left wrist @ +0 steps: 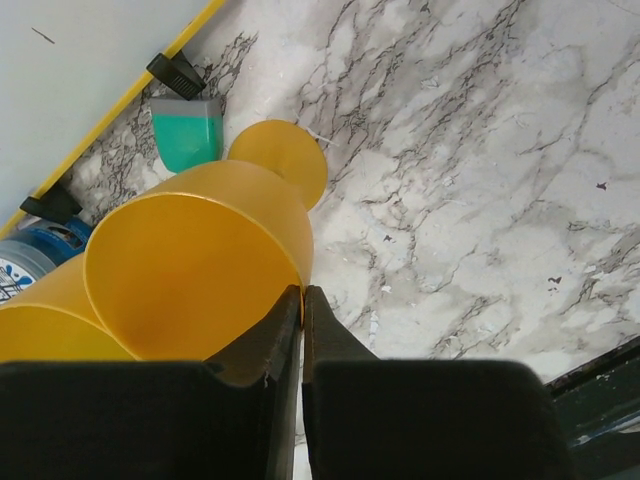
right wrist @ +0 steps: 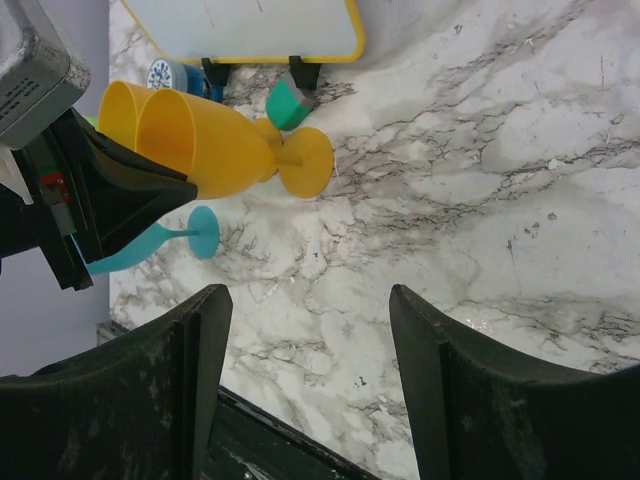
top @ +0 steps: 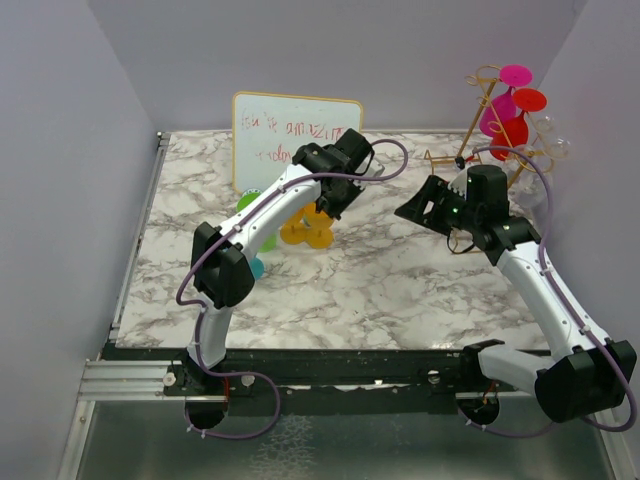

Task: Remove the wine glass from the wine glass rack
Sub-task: Adjust the wine glass at the center of the board, then adjust the wine rack at the center of the board.

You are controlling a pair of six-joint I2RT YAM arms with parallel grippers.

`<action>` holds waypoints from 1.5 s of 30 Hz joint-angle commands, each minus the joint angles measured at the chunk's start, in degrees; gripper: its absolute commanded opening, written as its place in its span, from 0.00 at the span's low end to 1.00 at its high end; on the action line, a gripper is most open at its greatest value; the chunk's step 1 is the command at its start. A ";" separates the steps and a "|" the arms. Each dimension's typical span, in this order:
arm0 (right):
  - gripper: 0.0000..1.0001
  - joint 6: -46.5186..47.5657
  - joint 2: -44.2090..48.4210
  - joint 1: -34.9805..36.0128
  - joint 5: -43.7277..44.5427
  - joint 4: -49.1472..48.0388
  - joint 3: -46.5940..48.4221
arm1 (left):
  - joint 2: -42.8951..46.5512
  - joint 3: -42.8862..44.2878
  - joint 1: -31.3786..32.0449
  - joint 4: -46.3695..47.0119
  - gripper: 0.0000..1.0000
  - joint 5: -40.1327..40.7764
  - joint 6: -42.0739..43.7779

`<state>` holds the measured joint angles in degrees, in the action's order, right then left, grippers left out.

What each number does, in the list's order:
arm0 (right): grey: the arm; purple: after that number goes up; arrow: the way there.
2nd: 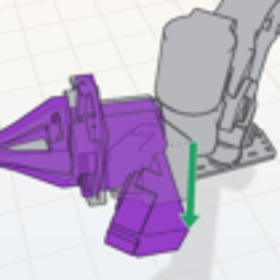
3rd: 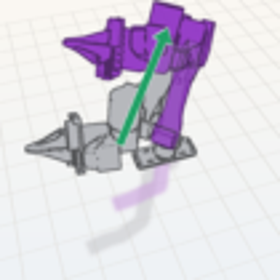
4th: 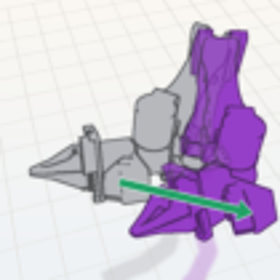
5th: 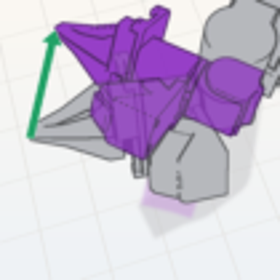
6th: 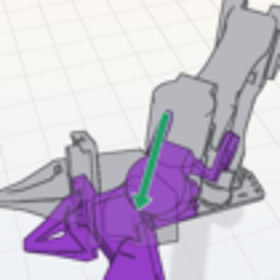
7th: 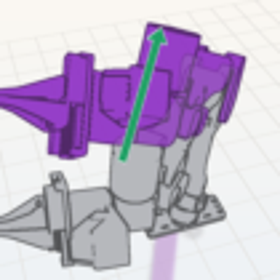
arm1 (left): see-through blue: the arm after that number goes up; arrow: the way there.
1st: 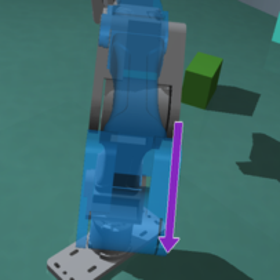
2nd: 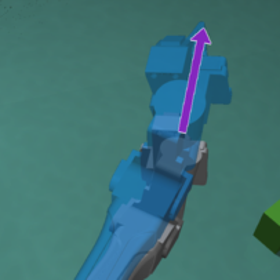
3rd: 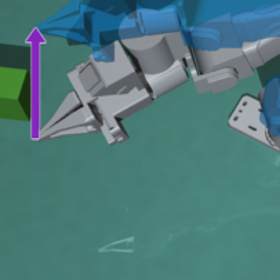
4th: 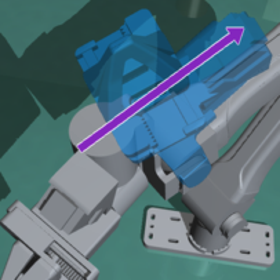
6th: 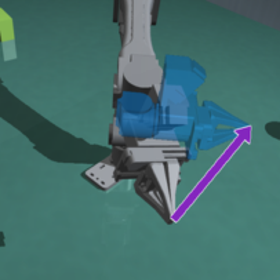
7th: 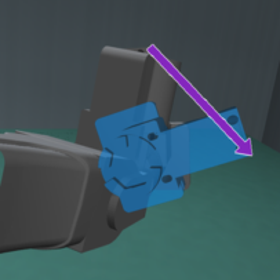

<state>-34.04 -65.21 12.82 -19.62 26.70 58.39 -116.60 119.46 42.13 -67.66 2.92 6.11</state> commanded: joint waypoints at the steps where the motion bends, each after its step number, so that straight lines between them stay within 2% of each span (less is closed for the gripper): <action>1: 0.70 -0.20 0.94 0.36 -0.59 0.97 1.42 | -0.47 1.28 -0.12 -0.76 0.04 -1.10 0.16; 9: 0.70 -0.12 0.43 0.36 -1.36 1.26 1.42 | -0.44 2.78 -0.12 -0.54 0.02 -1.20 -0.33; 14: 0.70 0.47 0.31 0.36 -0.89 1.58 1.30 | -0.27 1.71 -0.06 -0.06 0.05 -0.74 -0.35; 24: 0.70 1.84 -0.61 0.36 1.83 2.18 -0.94 | -0.11 0.33 -0.12 0.10 0.32 1.73 -1.34; 34: 0.70 0.71 -2.36 0.36 -0.45 -1.51 -4.71 | 4.44 0.79 -0.09 3.68 0.64 -1.60 -2.80; 40: 0.70 2.39 2.67 0.89 3.46 -8.41 -11.09 | 10.36 -8.68 -0.07 11.19 0.79 -0.39 -4.10; 45: 0.70 5.45 5.11 1.27 10.45 -6.74 -13.93 | 15.57 -13.04 -0.11 16.18 0.86 -0.54 -6.60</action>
<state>-31.68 -62.46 13.58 -16.23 21.80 46.57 -106.43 109.62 42.11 -58.24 2.44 2.33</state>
